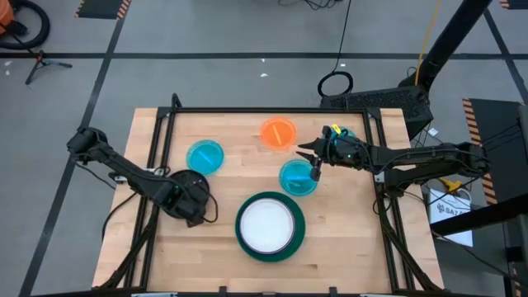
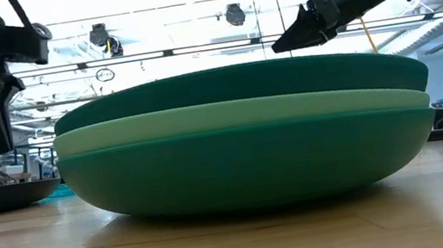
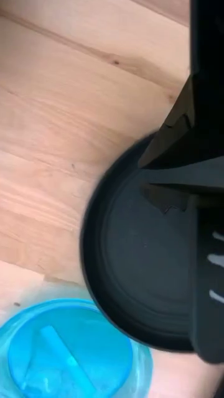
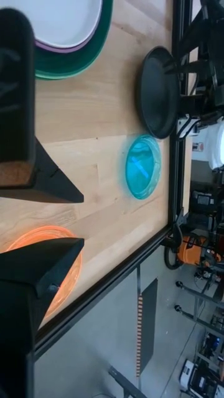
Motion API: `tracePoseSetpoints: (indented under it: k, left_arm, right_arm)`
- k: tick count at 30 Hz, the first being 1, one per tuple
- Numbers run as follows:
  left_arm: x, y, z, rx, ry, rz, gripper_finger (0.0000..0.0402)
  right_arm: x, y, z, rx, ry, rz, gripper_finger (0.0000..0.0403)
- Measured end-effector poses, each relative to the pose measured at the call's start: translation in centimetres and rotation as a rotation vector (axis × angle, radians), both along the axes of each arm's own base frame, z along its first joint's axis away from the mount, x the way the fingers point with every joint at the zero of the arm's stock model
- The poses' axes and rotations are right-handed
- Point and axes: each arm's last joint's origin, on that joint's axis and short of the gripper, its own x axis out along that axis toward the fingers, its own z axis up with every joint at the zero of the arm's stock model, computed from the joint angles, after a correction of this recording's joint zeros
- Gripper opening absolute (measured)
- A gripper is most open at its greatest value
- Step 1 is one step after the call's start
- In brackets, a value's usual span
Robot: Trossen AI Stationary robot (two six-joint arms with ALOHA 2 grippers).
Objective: Stack plastic plates
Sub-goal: Stack the black plate on top of the white plate
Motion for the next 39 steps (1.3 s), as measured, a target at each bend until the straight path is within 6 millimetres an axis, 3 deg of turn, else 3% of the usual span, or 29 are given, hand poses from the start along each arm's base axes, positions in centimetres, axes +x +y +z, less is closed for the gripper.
tracePoseSetpoints:
  k: [9,18,22,33,39]
  left_arm:
    - [0.1,-0.2,0.0,-0.047,-0.005,0.028,0.0065]
    - [-0.1,-1.9,-0.4,-0.054,-0.039,0.016,0.0173]
    - [0.0,-2.6,-1.4,-0.004,-0.004,-0.005,0.0196]
    - [0.8,-3.5,-4.7,0.089,0.108,-0.006,0.0195]
    - [1.2,-3.8,-5.6,0.108,0.132,-0.023,0.0126]
  right_arm:
    - [0.0,0.0,0.0,0.005,-0.002,-0.002,0.0094]
    - [0.0,0.0,0.0,0.003,-0.002,-0.001,0.0094]
    - [0.0,0.0,0.0,0.003,-0.002,-0.001,0.0094]
    - [0.0,0.0,0.0,0.006,-0.002,-0.001,0.0093]
    - [0.0,0.0,0.0,0.005,-0.005,-0.001,0.0094]
